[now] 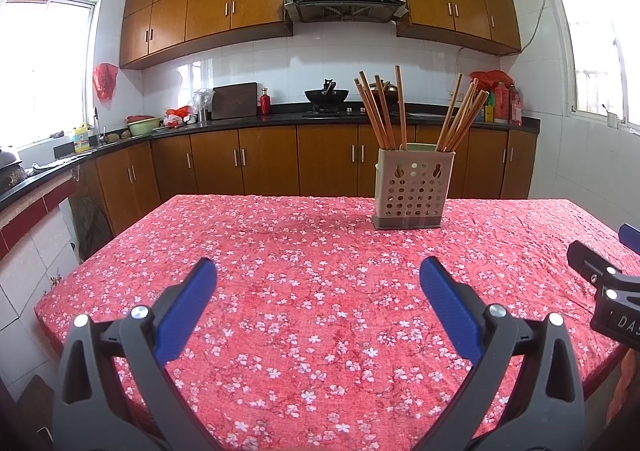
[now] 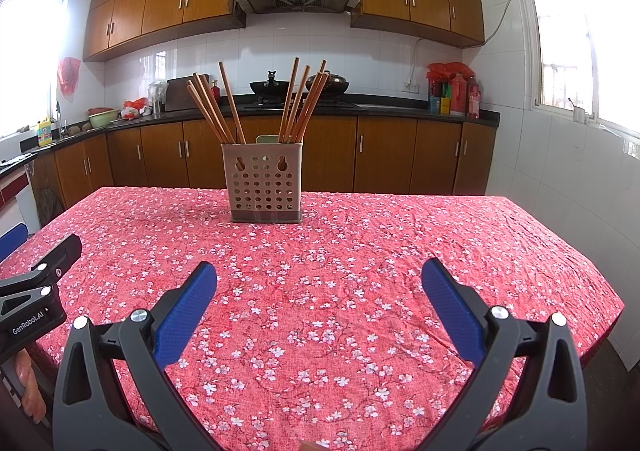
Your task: Organize utensils
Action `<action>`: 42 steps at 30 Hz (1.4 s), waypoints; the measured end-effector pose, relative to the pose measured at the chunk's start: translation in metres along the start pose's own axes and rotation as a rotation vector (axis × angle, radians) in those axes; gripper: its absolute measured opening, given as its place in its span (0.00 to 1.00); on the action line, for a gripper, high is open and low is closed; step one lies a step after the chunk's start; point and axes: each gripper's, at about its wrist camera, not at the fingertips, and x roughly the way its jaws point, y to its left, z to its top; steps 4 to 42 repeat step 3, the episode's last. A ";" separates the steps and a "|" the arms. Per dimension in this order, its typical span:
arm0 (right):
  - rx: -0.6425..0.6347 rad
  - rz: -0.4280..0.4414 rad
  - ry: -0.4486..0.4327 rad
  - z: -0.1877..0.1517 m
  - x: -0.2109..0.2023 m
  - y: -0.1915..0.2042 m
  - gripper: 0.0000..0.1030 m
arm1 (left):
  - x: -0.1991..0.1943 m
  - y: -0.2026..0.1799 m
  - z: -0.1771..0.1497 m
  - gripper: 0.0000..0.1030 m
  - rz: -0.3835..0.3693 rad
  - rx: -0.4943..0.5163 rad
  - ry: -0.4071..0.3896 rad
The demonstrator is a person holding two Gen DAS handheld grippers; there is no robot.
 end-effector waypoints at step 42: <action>0.001 0.000 0.001 0.000 0.000 0.000 0.98 | 0.001 0.002 0.000 0.96 -0.007 -0.001 0.005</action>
